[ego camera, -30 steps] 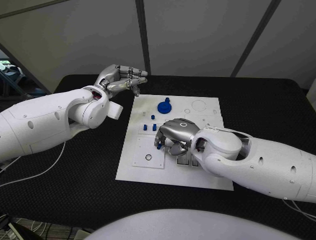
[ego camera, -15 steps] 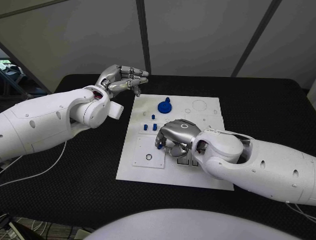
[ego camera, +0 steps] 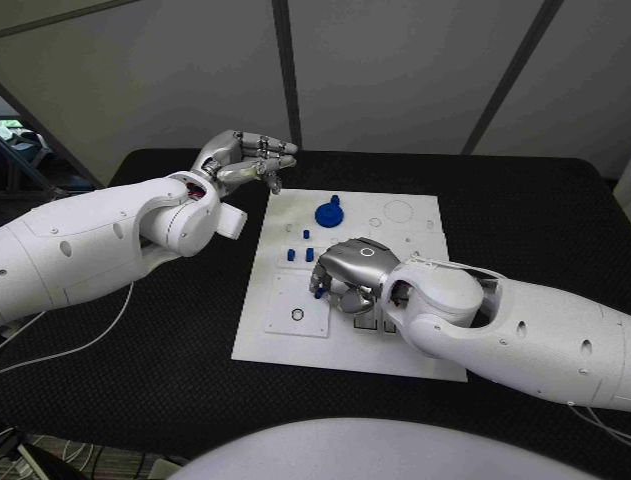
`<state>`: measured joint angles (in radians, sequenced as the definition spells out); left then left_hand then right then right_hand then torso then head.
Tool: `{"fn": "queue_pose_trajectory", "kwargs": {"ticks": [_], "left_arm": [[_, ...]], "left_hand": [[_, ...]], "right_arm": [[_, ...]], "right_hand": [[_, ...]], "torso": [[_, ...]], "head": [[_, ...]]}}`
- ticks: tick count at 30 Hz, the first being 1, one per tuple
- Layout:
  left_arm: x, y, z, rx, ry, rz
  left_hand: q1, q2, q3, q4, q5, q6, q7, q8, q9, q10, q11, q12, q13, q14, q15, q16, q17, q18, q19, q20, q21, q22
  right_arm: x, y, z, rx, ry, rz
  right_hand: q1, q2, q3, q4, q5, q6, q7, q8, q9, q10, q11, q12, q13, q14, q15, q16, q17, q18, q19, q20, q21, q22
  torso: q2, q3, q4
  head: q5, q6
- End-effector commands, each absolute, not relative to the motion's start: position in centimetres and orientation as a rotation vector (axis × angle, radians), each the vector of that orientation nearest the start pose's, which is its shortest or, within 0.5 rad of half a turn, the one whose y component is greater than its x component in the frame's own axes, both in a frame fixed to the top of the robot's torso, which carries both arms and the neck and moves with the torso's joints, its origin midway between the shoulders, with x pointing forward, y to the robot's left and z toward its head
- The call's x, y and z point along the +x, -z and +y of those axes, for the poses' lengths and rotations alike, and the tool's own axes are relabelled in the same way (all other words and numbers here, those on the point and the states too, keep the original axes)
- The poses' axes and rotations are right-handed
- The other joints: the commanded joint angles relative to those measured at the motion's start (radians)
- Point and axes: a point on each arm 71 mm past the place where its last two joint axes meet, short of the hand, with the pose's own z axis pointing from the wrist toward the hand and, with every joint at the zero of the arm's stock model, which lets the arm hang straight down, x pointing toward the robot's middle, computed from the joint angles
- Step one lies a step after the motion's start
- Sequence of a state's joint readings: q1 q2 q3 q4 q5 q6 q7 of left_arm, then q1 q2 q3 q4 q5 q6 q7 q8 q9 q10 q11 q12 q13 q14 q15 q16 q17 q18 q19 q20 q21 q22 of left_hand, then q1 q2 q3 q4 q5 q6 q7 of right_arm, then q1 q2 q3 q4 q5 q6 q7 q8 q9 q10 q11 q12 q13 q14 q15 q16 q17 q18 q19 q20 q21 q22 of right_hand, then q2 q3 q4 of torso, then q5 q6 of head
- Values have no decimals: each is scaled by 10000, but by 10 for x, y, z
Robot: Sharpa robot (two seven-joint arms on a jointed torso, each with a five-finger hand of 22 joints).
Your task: Assemble the parts on the task board
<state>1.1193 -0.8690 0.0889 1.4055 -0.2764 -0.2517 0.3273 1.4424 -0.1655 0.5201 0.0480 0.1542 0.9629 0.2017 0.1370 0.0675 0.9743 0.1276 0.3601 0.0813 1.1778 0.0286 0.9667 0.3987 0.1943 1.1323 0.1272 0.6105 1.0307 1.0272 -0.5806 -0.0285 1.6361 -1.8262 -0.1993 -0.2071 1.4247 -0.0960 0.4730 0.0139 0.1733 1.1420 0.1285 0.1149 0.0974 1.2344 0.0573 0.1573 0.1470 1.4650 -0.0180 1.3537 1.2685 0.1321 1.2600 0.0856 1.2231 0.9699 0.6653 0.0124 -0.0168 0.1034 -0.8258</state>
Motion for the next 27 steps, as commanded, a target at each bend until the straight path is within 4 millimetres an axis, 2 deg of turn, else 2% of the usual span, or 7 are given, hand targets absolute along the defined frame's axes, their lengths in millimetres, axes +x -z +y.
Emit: {"fn": "queue_pose_trajectory", "kwargs": {"ticks": [1, 5, 13, 18, 22, 27], "left_arm": [[509, 178, 254, -9240, 14172, 14464], [509, 179, 254, -9246, 14166, 14470], [509, 179, 254, -9270, 14139, 14500], [509, 179, 254, -9276, 14137, 14514], [509, 179, 254, -9282, 14132, 14522], [509, 179, 254, -9287, 14127, 14532]], "left_hand": [[-89, 6, 19, -54, -19, -81, 23, -1, -9, -78, 16, 36, -12, 30, 68, -3, -15, -118, -33, 22, -48, 4], [-82, 14, 24, -66, -19, -93, 24, 3, -8, -104, 19, 46, -16, 25, 70, -4, -26, -117, -35, 24, -51, 4], [-49, 37, 48, -93, -14, -103, 27, 9, -7, -123, 20, 62, -19, 21, 67, -4, -37, -113, -35, 23, -51, 6], [-49, 37, 48, -93, -14, -103, 27, 9, -7, -123, 20, 62, -19, 21, 67, -4, -37, -113, -35, 23, -51, 6], [-49, 37, 48, -93, -14, -103, 27, 9, -7, -123, 20, 62, -19, 21, 67, -4, -37, -113, -35, 23, -51, 6], [-49, 37, 48, -93, -14, -103, 27, 9, -7, -123, 20, 62, -19, 21, 67, -4, -37, -113, -35, 23, -51, 6]], "right_arm": [[400, 236, -38, -6071, -7810, 16781], [400, 237, -36, -6111, -7834, 16784], [400, 237, -35, -6155, -7746, 16812], [401, 237, -35, -6111, -7759, 16747], [401, 236, -35, -6066, -7864, 16610], [399, 233, -36, -5953, -8070, 16337]], "right_hand": [[-140, 8, -83, 2, -53, 32, 28, 35, 2, 54, 14, -68, 12, 554, -25, 19, -22, -143, -69, 4, 24, -29], [-217, -14, -159, 18, -68, -79, 55, -32, -22, -50, 42, -151, -8, 549, -5, 28, -27, -141, -87, 15, 5, -49], [-459, -95, -329, 141, -12, -611, 267, -372, -164, -611, 261, -532, -166, 518, 168, -13, -143, -118, -191, 142, -122, -226], [-612, -293, -449, 216, -27, -1118, 400, -552, -288, -1312, 464, -857, -385, 478, 348, -62, -256, -83, -305, 291, -266, -428], [-663, -436, -620, 236, -68, -1782, 387, -545, -333, -1798, 524, -859, -527, 421, 395, -157, -422, -15, -457, 372, -478, -730], [-673, -482, -742, 243, -109, -1965, 357, -535, -321, -1932, 522, -784, -564, 404, 392, -183, -477, 1, -490, 384, -549, -821]], "torso": [[-1, 1, 7], [5, 1, 2], [-1, 0, -4], [2, 2, 2], [-3, 3, -3], [0, 8, -2]], "head": [[4, -7], [8, -11], [6, -23], [7, -30], [8, -25], [7, -23]]}}
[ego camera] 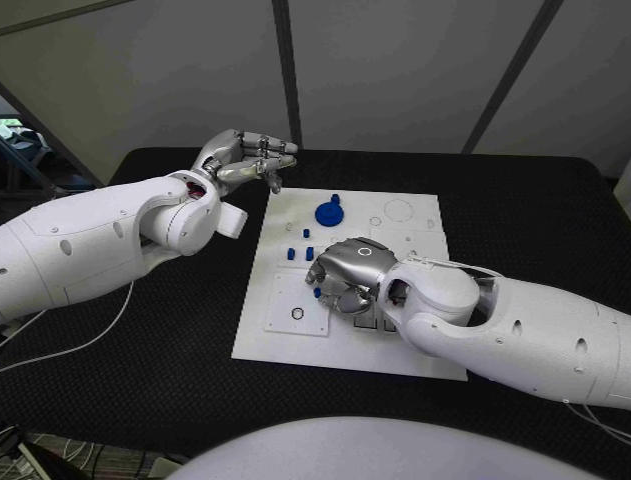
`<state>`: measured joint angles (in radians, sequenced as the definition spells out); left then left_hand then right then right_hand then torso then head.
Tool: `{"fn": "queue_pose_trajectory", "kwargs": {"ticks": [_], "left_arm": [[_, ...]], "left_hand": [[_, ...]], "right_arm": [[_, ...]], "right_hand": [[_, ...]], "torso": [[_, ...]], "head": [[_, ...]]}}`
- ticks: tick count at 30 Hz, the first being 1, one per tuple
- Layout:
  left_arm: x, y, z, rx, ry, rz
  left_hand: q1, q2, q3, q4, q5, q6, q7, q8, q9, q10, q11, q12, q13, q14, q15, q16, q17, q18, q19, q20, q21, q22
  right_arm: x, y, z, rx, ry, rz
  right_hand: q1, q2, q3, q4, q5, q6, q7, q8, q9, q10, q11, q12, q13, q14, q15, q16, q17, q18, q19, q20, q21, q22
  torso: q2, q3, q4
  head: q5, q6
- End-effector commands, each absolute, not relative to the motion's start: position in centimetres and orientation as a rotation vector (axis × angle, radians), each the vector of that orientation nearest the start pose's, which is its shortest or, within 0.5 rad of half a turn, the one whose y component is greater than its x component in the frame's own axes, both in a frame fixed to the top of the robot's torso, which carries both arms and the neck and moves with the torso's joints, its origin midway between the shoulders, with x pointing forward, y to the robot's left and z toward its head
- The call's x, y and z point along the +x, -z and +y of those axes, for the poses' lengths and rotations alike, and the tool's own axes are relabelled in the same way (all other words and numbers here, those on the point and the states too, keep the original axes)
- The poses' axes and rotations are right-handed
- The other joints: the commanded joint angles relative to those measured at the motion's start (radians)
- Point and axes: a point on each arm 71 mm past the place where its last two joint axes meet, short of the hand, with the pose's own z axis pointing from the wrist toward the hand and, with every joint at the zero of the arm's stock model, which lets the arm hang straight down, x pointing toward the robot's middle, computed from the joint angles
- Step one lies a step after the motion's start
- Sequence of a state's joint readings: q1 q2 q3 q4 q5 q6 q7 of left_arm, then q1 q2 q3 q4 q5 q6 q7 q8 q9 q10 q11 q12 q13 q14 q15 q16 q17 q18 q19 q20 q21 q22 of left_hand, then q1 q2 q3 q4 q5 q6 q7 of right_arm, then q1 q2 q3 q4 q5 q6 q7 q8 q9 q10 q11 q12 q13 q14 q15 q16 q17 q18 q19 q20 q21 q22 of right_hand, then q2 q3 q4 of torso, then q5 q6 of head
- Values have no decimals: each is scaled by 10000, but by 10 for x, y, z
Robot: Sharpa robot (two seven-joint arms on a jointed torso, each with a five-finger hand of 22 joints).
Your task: Assemble the parts on the task board
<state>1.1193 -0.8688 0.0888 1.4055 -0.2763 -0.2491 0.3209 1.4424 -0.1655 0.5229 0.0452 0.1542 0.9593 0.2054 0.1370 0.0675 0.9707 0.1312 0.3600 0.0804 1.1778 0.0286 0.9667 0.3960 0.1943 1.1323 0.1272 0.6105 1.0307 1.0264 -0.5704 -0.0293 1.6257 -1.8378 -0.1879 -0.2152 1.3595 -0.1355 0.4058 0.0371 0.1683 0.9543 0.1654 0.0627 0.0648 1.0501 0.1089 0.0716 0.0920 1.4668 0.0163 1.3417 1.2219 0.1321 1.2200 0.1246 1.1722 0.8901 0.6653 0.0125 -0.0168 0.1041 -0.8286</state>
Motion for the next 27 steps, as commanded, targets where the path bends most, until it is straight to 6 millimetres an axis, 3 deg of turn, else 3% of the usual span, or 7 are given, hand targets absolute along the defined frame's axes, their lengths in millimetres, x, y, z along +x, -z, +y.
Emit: {"fn": "queue_pose_trajectory", "kwargs": {"ticks": [1, 7, 13, 19, 22, 27], "left_arm": [[509, 179, 254, -9289, 14123, 14533], [509, 179, 255, -9300, 14100, 14535], [509, 179, 256, -9315, 14065, 14532], [509, 180, 258, -9324, 14036, 14524], [509, 180, 258, -9328, 14023, 14520], [509, 180, 257, -9331, 14041, 14548]], "left_hand": [[-49, 37, 20, -65, -14, -66, -10, 9, -7, -88, -16, 63, -10, 21, 67, -4, -10, -114, -35, 23, -51, 6], [-46, 40, 23, -73, -15, -72, -6, 11, -7, -98, -12, 70, -12, 19, 68, -4, -15, -114, -36, 23, -50, 7], [-46, 40, 23, -73, -15, -72, -6, 11, -7, -98, -12, 70, -12, 19, 68, -4, -15, -114, -36, 23, -50, 7], [-48, 38, 23, -75, -16, -77, -3, 12, -7, -105, -10, 75, -13, 19, 69, -3, -19, -114, -36, 24, -50, 8], [-48, 38, 23, -75, -16, -77, -3, 12, -7, -105, -10, 75, -13, 19, 69, -3, -19, -114, -36, 24, -50, 8], [-48, 38, 23, -75, -16, -77, -3, 12, -7, -105, -10, 75, -13, 19, 69, -3, -19, -114, -36, 24, -50, 8]], "right_arm": [[398, 232, -37, -5916, -8134, 16251], [393, 225, -46, -5637, -8395, 15792], [390, 217, -75, -5110, -8282, 15716], [410, 198, -118, -4115, -7492, 16284], [423, 191, -141, -3884, -7027, 16452], [431, 190, -157, -3809, -6563, 16762]], "right_hand": [[-21, -88, -74, 12, -60, -91, -13, -12, 5, -91, 6, 76, -15, 386, 49, -65, -14, 0, -89, -6, -39, -23], [-19, -75, -132, 28, -30, -49, -25, 30, 32, -64, -10, 178, -13, 386, 38, -58, -17, -2, -64, -9, -37, -10], [15, -58, -199, 42, 73, 93, -53, 87, 70, 21, -43, 372, -10, 392, 14, -33, -10, -7, -18, -30, -29, 12], [-96, -224, -466, 115, 60, 62, -120, 48, 63, -86, -66, 496, -47, 397, -2, -1, 7, -1, -24, -48, -83, -45], [-68, -293, -696, 125, 449, 130, -175, 64, 76, -277, -50, 573, -88, 435, 8, 154, 206, 4, -48, -43, -147, -116], [-62, -334, -1162, 221, 533, 18, -300, 18, 55, -532, -19, 719, -138, 428, 37, 186, 208, 23, -104, -17, -259, -246]], "torso": [[-1, 11, -5], [-5, 9, -11], [-21, 3, -13], [-27, 1, -34], [-42, -1, -57], [-15, 8, -30]], "head": [[-1, 3], [10, 18], [-43, 43], [-129, 97], [-187, 124], [-228, 163]]}}
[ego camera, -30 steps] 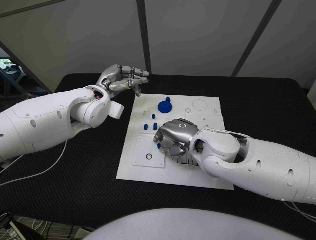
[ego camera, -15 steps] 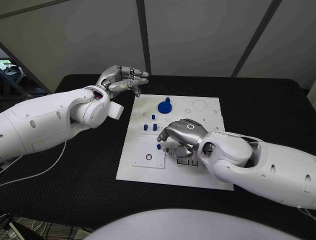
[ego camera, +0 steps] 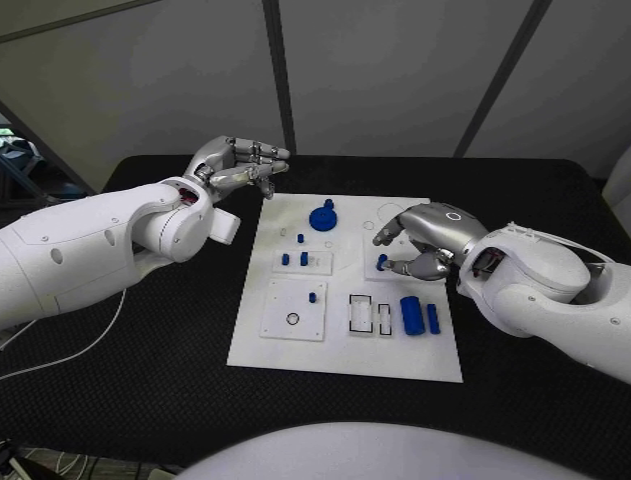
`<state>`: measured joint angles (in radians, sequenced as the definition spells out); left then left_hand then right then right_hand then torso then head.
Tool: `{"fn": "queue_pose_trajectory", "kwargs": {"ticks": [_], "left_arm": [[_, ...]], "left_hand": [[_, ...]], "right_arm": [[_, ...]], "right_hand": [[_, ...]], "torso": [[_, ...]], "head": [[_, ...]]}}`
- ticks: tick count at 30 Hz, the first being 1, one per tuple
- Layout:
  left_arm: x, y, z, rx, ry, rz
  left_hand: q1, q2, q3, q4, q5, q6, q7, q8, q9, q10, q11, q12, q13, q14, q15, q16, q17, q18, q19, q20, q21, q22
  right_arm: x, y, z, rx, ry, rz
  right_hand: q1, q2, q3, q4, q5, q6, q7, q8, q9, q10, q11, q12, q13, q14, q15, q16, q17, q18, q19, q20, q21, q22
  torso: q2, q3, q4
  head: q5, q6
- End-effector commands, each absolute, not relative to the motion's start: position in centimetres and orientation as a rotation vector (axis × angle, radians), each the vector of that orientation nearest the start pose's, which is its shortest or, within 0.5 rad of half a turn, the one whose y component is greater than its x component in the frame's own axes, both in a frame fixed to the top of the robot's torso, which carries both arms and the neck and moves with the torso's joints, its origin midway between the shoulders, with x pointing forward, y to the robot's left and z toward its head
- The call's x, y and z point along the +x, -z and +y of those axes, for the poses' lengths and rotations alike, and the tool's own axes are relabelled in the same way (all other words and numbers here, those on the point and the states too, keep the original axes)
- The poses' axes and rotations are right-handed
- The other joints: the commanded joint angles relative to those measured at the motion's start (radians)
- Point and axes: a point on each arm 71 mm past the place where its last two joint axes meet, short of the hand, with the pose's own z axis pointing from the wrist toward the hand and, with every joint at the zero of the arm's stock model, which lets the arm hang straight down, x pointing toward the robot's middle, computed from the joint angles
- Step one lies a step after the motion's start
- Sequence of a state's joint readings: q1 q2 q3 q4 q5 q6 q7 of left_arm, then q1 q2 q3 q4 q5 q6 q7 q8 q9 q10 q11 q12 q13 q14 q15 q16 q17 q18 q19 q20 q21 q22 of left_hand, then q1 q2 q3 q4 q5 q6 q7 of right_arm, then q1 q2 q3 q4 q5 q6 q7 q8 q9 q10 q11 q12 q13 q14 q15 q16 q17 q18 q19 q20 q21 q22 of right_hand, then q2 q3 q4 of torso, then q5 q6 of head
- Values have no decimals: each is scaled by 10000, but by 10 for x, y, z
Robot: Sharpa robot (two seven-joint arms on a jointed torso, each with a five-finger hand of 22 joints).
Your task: Assemble the parts on the task board
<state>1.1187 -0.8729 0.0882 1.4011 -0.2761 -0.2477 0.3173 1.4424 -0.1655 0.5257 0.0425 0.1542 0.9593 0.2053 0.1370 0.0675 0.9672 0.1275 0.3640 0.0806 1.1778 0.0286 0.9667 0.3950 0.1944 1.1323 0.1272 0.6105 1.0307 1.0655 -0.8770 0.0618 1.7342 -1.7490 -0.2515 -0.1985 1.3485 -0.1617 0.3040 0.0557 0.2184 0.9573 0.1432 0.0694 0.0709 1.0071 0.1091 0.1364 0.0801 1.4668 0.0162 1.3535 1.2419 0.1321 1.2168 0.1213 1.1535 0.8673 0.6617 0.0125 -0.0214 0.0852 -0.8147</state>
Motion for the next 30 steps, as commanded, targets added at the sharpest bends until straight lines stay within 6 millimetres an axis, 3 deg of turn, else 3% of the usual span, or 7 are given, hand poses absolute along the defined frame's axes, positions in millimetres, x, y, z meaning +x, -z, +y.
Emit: {"fn": "queue_pose_trajectory", "kwargs": {"ticks": [1, 12, 22, 30], "left_arm": [[509, 181, 257, -9332, 14051, 14563], [510, 181, 254, -9313, 14093, 14558], [509, 180, 255, -9308, 14086, 14536], [509, 180, 255, -9309, 14080, 14538]], "left_hand": [[-48, 38, -5, -48, -16, -78, -3, 12, -7, -70, 27, 36, -14, 19, 70, -4, -9, -115, -36, 24, -50, 8], [-51, 36, -7, -51, -18, -79, -3, 16, -6, -75, 28, 42, -15, 18, 71, -3, -12, -116, -37, 25, -50, 9], [-53, 35, -8, -52, -19, -79, -3, 18, -5, -78, 28, 46, -15, 18, 72, -2, -15, -116, -37, 26, -50, 9], [-53, 35, -8, -52, -19, -79, -3, 18, -5, -78, 28, 46, -15, 18, 72, -2, -15, -116, -37, 26, -50, 9]], "right_arm": [[432, 190, -158, -3826, -6517, 16806], [438, 199, -151, -4239, -6249, 17282], [443, 206, -146, -4482, -5932, 17540], [445, 207, -145, -4581, -5678, 17579]], "right_hand": [[62, -59, -196, 48, 24, -36, -92, -53, -9, -137, -15, 89, -26, 426, 41, 68, 5, 24, -70, 19, -78, -22], [222, 106, -397, 96, 28, -56, -164, -31, -2, -211, -10, 267, -43, 412, 51, 64, -33, 41, -107, 33, -162, -124], [611, 540, -112, 71, -39, 401, -16, 108, 70, 478, -188, 762, -22, 402, -93, 57, -76, 11, 60, -74, -36, 74], [717, 609, 167, 58, -112, 700, 21, 163, 97, 773, -230, 774, -63, 431, -134, 127, 9, -19, 150, -133, 66, 218]], "torso": [[24, 6, 16], [23, -3, 21], [24, 2, 18], [19, 4, 11]], "head": [[-50, 30], [-37, 32], [3, -10], [-6, -27]]}}
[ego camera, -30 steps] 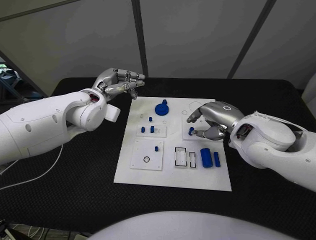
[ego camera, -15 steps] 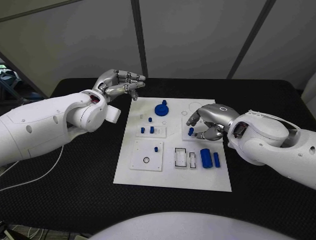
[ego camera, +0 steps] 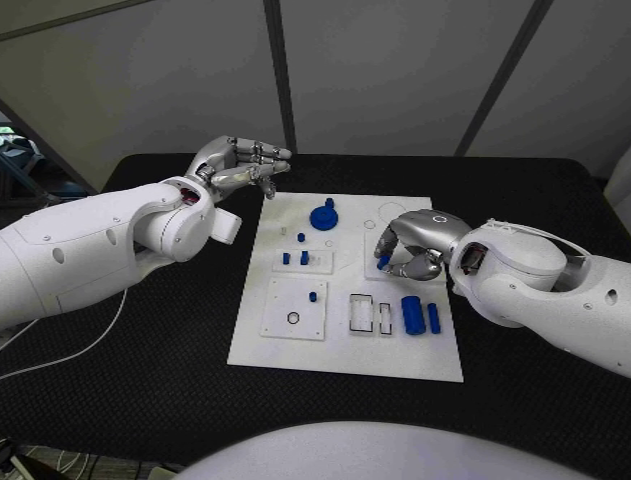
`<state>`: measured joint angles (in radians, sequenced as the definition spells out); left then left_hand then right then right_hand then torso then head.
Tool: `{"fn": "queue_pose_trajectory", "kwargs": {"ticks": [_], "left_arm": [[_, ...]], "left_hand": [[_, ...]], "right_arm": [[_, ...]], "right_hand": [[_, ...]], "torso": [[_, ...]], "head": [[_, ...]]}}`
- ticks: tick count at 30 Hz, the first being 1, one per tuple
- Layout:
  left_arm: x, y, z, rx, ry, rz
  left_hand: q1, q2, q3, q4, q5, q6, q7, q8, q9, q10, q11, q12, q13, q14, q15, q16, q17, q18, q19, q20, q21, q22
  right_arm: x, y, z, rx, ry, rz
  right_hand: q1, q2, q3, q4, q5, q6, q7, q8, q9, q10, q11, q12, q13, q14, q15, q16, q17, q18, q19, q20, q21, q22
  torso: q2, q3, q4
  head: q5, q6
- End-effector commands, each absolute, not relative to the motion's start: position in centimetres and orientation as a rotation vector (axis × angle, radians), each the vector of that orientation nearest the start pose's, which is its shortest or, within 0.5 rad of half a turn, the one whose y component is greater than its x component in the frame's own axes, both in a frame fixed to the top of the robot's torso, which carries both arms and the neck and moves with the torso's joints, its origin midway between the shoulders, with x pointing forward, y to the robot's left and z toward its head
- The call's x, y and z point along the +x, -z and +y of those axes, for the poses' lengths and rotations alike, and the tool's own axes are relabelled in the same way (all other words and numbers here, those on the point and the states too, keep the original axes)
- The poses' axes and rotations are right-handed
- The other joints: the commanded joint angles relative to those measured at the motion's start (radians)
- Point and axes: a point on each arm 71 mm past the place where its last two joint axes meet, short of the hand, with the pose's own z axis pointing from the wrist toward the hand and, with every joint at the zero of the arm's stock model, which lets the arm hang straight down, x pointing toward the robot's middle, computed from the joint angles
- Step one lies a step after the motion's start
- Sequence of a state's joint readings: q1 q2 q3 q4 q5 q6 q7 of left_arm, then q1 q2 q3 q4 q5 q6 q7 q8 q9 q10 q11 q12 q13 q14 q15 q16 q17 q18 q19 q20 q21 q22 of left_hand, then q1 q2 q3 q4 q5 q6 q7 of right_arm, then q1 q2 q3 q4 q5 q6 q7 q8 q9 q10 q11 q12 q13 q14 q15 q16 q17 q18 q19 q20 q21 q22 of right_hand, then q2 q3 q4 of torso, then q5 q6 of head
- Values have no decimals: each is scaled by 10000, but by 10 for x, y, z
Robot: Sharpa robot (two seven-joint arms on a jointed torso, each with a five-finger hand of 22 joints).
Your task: Assemble the parts on the task board
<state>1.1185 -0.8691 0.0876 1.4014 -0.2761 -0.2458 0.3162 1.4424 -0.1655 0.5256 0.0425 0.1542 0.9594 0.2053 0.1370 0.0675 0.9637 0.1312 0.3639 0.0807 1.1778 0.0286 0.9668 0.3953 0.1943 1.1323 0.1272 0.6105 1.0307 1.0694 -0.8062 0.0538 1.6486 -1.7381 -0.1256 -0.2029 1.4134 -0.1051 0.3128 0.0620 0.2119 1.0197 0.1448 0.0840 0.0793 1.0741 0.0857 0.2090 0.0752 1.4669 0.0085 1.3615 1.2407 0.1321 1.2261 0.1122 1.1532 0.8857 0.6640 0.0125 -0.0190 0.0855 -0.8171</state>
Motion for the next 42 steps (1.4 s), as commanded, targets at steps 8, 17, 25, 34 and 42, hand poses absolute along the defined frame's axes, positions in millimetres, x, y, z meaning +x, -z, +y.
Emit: {"fn": "queue_pose_trajectory", "kwargs": {"ticks": [8, 17, 25, 34, 42], "left_arm": [[509, 180, 255, -9309, 14084, 14540], [509, 180, 255, -9317, 14071, 14549], [508, 180, 257, -9345, 14032, 14597], [508, 180, 258, -9315, 14054, 14548], [509, 180, 254, -9292, 14127, 14559]], "left_hand": [[-53, 35, -7, -53, -19, -79, -3, 18, -5, -42, -9, 47, -16, 18, 72, -2, -17, -115, -37, 26, -50, 9], [-53, 35, -7, -53, -19, -79, -3, 18, -5, -42, -9, 47, -16, 18, 72, -2, -17, -115, -37, 26, -50, 9], [-58, 44, -5, -58, -20, -80, -3, 29, -2, -49, -8, 67, -16, 21, 74, 3, -25, -115, -36, 28, -49, 12], [-85, 48, -13, -45, -22, -84, 1, 34, -2, -56, -5, 81, -17, 27, 78, 9, -30, -116, -34, 32, -48, 12], [-85, 48, -13, -45, -22, -84, 1, 34, -2, -56, -5, 81, -17, 27, 78, 9, -30, -116, -34, 32, -48, 12]], "right_arm": [[444, 208, -142, -4652, -5718, 17544], [444, 200, -143, -4346, -5849, 16549], [430, 186, -150, -3873, -6701, 15973], [408, 164, -128, -3513, -8553, 15738], [398, 165, -83, -3989, -9925, 15736]], "right_hand": [[188, 218, 425, -53, -136, 642, -71, 181, 91, 786, -139, 154, 44, 460, -167, 132, 117, -44, 152, -124, 199, 214], [465, 532, 833, -291, -523, 1163, -174, 359, 186, 1380, -299, 141, 157, 496, -308, 245, 267, -94, 282, -268, 386, 492], [404, 417, 1017, -423, -232, 1236, -156, 353, 198, 1507, -295, 15, 198, 509, -310, 290, 318, -119, 332, -290, 493, 629], [377, 368, 1076, -476, -103, 1252, -154, 344, 199, 1547, -297, -36, 220, 514, -312, 313, 346, -134, 365, -291, 557, 724], [369, 351, 1099, -501, -55, 1240, -143, 331, 195, 1544, -290, -66, 227, 504, -310, 286, 298, -124, 335, -291, 534, 679]], "torso": [[-8, 8, -7], [-12, 5, -18], [-24, -20, -3], [-6, -9, 9], [-9, -7, -3]], "head": [[-6, -23], [15, -23], [60, -46], [132, -45], [210, -57]]}}
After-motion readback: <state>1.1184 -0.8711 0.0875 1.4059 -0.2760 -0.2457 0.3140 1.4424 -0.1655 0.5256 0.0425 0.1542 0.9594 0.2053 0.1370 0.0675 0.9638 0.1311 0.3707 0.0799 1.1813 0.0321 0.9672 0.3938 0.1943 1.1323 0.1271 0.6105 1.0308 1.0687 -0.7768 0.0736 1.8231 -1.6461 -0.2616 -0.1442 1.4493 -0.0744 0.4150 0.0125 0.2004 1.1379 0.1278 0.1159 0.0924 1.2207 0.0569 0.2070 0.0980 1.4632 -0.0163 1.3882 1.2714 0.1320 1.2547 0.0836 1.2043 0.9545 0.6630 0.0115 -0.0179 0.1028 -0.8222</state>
